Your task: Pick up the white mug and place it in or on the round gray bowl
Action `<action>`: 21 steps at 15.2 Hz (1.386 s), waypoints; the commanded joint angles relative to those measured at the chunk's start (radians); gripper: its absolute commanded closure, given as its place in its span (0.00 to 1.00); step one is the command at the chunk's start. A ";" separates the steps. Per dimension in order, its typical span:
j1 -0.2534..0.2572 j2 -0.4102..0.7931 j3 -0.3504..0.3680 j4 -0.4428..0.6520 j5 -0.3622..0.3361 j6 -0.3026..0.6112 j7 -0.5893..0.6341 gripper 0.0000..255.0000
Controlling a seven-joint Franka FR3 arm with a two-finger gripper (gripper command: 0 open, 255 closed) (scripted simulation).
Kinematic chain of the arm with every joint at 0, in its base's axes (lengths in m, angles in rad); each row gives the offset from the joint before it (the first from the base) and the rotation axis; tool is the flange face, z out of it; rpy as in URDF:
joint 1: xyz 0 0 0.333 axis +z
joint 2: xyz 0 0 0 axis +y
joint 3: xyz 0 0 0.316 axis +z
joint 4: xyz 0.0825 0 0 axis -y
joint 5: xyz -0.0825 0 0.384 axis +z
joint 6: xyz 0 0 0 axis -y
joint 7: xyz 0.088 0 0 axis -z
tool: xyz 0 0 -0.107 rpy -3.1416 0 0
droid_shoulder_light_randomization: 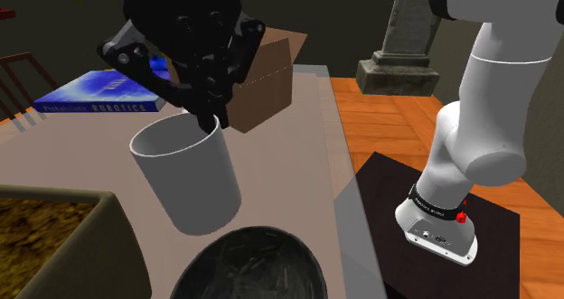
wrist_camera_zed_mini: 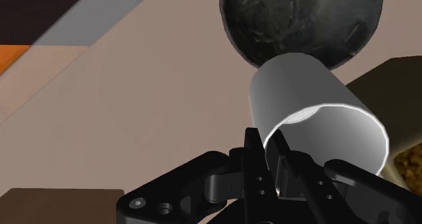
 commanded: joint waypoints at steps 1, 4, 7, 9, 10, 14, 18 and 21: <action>0.065 0.060 0.025 0.065 -0.048 -0.028 0.073 1.00; 0.182 0.157 0.046 0.182 -0.126 -0.081 0.166 1.00; 0.281 0.226 0.045 0.264 -0.179 -0.111 0.226 1.00; 0.248 0.198 0.048 0.194 -0.155 -0.065 0.224 1.00; 0.233 0.185 0.050 0.162 -0.144 -0.044 0.223 1.00; 0.185 0.143 0.055 0.048 -0.109 0.035 0.217 1.00; 0.151 0.109 0.056 -0.048 -0.082 0.106 0.210 1.00; 0.131 0.090 0.056 -0.112 -0.067 0.155 0.206 1.00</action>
